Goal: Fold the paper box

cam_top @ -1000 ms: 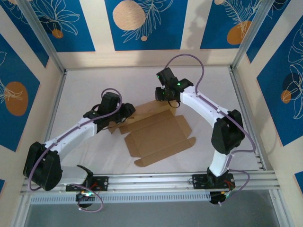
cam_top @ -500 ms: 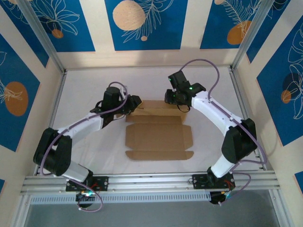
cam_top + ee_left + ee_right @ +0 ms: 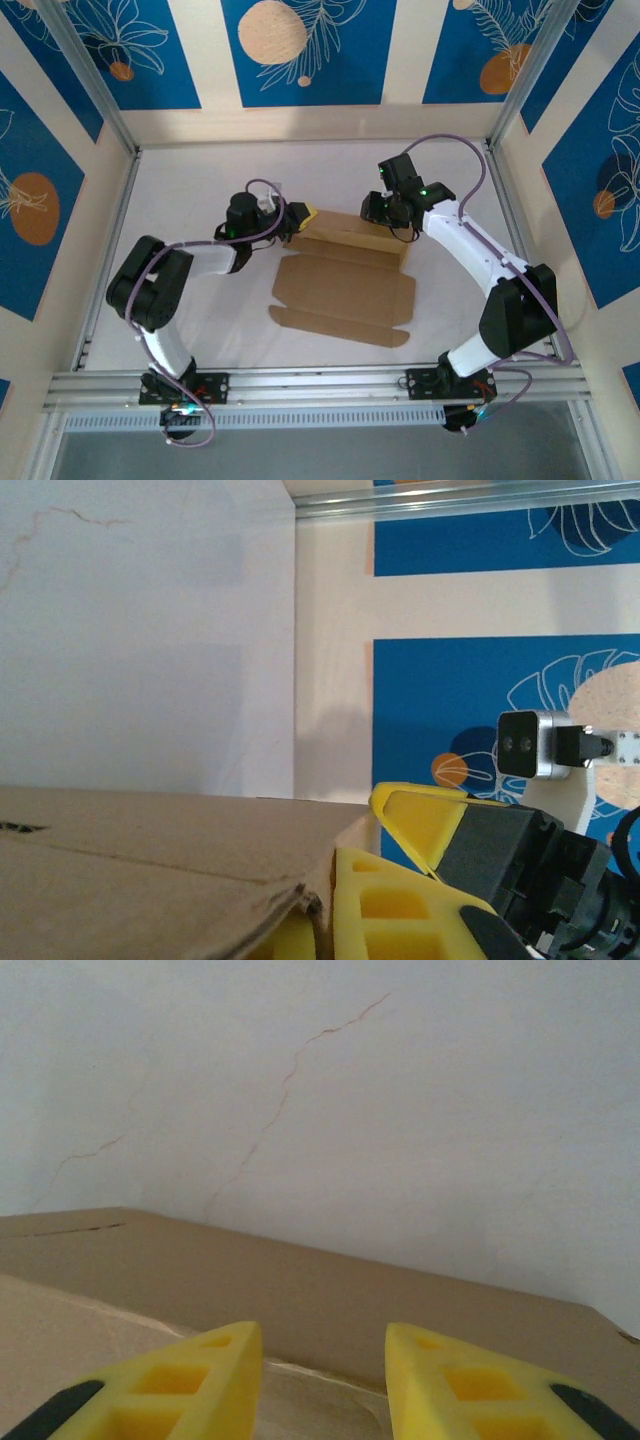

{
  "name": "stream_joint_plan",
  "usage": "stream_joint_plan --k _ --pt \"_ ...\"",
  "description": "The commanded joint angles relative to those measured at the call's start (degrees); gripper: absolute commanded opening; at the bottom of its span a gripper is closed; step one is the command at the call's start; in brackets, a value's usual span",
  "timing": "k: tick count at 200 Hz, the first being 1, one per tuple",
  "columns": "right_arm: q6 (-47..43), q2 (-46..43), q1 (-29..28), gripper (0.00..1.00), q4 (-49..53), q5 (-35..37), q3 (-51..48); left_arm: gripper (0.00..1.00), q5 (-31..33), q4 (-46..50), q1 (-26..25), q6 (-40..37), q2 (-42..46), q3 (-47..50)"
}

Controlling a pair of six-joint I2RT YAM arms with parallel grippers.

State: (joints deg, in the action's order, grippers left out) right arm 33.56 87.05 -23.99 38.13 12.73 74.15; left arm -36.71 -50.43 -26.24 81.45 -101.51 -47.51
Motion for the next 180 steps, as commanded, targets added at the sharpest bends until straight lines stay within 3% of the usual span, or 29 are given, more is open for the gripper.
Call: stream_joint_plan --k 1,31,58,98,117,137,180 --pt "0.8 0.4 -1.0 0.39 3.3 -5.5 -1.7 0.00 -1.7 -16.7 0.0 5.9 -0.2 -0.8" --pt "-1.2 0.4 -1.9 0.43 4.2 -2.9 -0.7 0.00 -1.7 -17.2 0.0 5.9 -1.0 -0.5" --pt "-7.7 -0.2 -3.7 0.60 6.7 0.3 1.7 0.00 -1.9 -11.9 0.0 3.0 -0.8 -0.8" --pt "-15.0 1.3 -3.6 0.82 10.2 -3.3 5.0 0.00 -1.4 0.4 0.0 -3.2 0.9 -2.4" --pt "-13.8 3.2 -2.9 0.82 11.6 -4.5 7.2 0.00 -0.8 4.8 0.0 -4.5 0.8 -3.4" --pt "-10.8 3.4 -2.0 0.74 11.7 -7.4 8.9 0.00 0.0 8.0 -0.1 -5.4 0.6 -4.5" --pt "-5.9 -1.0 0.9 0.61 11.9 -6.4 8.6 0.02 2.2 17.9 -0.5 -9.6 1.2 -8.5"
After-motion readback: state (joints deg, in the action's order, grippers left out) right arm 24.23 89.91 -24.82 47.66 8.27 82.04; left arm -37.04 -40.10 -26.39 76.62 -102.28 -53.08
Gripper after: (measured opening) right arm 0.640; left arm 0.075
